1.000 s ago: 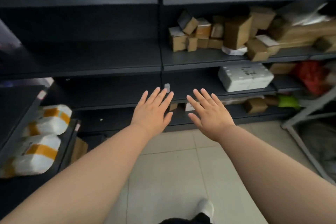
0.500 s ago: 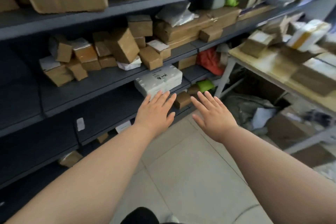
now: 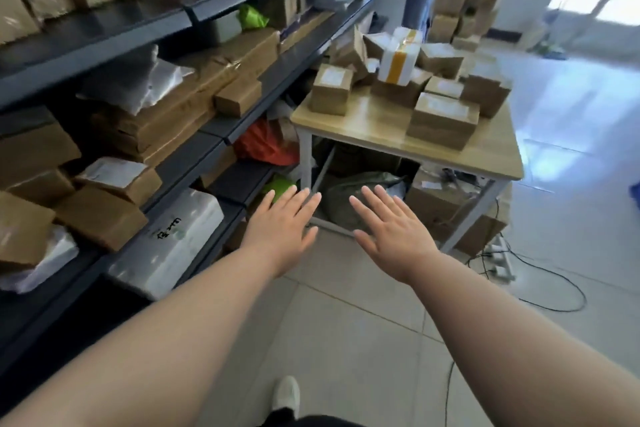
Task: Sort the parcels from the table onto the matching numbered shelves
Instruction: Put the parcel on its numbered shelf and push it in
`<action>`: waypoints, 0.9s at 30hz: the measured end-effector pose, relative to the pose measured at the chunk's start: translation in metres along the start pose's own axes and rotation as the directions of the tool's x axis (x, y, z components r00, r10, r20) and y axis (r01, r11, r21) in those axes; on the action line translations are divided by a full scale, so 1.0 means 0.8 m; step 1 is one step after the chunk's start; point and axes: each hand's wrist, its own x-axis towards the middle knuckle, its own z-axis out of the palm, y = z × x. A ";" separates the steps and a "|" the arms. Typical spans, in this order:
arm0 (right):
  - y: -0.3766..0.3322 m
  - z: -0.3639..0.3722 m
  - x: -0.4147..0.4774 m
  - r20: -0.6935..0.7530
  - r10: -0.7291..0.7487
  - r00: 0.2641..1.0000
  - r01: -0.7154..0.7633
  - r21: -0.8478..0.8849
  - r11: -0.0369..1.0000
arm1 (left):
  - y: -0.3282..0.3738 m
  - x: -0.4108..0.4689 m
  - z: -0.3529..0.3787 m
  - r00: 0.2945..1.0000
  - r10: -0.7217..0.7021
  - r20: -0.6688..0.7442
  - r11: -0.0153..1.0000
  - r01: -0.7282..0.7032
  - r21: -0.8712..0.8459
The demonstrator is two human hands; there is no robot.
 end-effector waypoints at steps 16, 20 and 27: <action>0.140 0.017 0.078 0.005 0.358 0.934 -0.358 0.006 0.934 | 0.035 0.255 0.014 0.943 0.332 0.026 0.943 -0.332 0.002; 0.207 0.023 0.132 0.010 0.345 0.939 -0.345 -0.005 0.939 | 0.060 0.332 0.019 0.940 0.338 0.053 0.941 -0.339 0.013; 0.366 -0.002 0.215 0.010 0.352 0.936 -0.351 -0.032 0.936 | 0.104 0.499 -0.005 0.963 0.269 0.032 0.963 -0.269 -0.001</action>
